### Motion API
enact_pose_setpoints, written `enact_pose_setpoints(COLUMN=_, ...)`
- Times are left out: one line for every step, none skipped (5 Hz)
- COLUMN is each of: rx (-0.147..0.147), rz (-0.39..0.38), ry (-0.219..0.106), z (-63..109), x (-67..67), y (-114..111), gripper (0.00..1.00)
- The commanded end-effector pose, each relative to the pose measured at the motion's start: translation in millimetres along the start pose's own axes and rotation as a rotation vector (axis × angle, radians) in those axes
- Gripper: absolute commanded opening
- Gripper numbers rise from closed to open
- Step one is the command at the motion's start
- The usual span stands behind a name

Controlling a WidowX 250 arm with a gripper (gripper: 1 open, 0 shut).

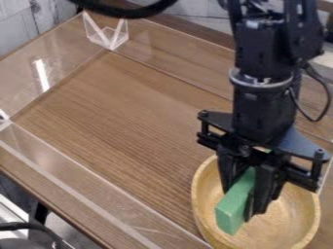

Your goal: Put the green block in the brown bowl

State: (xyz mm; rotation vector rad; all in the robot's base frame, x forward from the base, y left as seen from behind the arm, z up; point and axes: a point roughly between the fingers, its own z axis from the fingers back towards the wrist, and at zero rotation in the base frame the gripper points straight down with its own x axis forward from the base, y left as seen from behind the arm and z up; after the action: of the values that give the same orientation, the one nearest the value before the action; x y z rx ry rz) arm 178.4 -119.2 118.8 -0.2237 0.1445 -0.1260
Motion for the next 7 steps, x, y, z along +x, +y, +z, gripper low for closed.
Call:
enact_pose_setpoints(rx=-0.017, rz=0.012, ry=-0.062, z=6.0, x=4.6, y=1.9, gripper=0.0)
enact_pose_setpoints(rx=-0.021, rz=0.03, ry=-0.071, z=1.7, x=7.4, y=5.2, gripper=0.0)
enact_pose_setpoints(rx=-0.026, rz=0.042, ry=-0.075, z=-3.0, x=10.9, y=7.6, gripper=0.0)
enact_pose_setpoints(rx=-0.031, rz=0.051, ry=-0.077, z=-7.1, x=14.3, y=9.6, gripper=0.0)
enact_pose_setpoints(rx=-0.037, rz=0.06, ry=-0.079, z=-10.1, x=17.6, y=11.3, gripper=0.0)
enact_pose_setpoints(rx=-0.043, rz=0.067, ry=-0.08, z=-12.5, x=20.4, y=12.7, gripper=0.0)
enact_pose_setpoints(rx=-0.048, rz=0.073, ry=-0.081, z=-14.3, x=23.0, y=13.5, gripper=0.0)
